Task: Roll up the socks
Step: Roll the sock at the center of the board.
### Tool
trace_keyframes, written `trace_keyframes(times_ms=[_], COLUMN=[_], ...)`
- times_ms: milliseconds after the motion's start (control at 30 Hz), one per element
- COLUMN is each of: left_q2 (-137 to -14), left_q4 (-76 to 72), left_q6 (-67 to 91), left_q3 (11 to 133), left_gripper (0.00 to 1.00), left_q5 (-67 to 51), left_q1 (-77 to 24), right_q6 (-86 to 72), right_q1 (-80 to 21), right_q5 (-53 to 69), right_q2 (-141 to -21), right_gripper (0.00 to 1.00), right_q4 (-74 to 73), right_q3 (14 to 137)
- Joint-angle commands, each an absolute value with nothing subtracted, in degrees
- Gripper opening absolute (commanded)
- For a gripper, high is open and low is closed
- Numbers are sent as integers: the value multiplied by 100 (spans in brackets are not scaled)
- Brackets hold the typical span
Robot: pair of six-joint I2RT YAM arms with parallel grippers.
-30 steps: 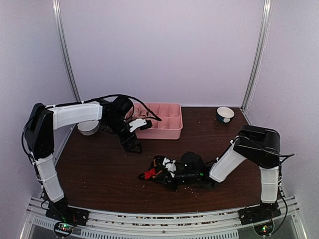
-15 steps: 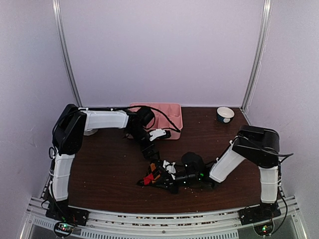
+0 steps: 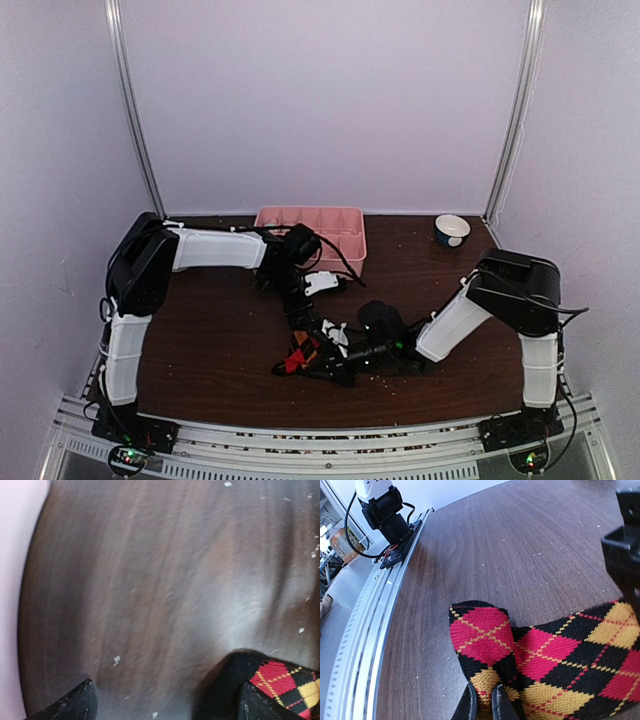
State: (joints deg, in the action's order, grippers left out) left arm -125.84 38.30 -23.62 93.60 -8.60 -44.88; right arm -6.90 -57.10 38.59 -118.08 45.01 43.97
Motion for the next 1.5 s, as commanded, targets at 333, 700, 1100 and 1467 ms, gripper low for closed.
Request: trace_keyframes(times_ms=[333,700,1100,1467], left_q2=[-11941,-9064,-8842,-9538], left_q4=[4436,3206,4047,3281], left_q6=[-2117,-1428,-4006,-3672], left_q3=[9905,8510,6660,6139], left_gripper=[98,98,78,79], left_q5=[-556,-1025,-2198,-2413], left_q1=[-3978,-2429,-3427,-4817], right_q6=[-1337,-1049,-1867,-2071], right_q1=[-5534,-5477,-5144,-4961], right_q5=[4001,4010,5027,4948], right_q2=[-12772,-12844,-13297,-13664], right_gripper=[0,0,0,0], right_q4=[1014,527,1546,1070], right_q3=[4699,4829,4696,4717])
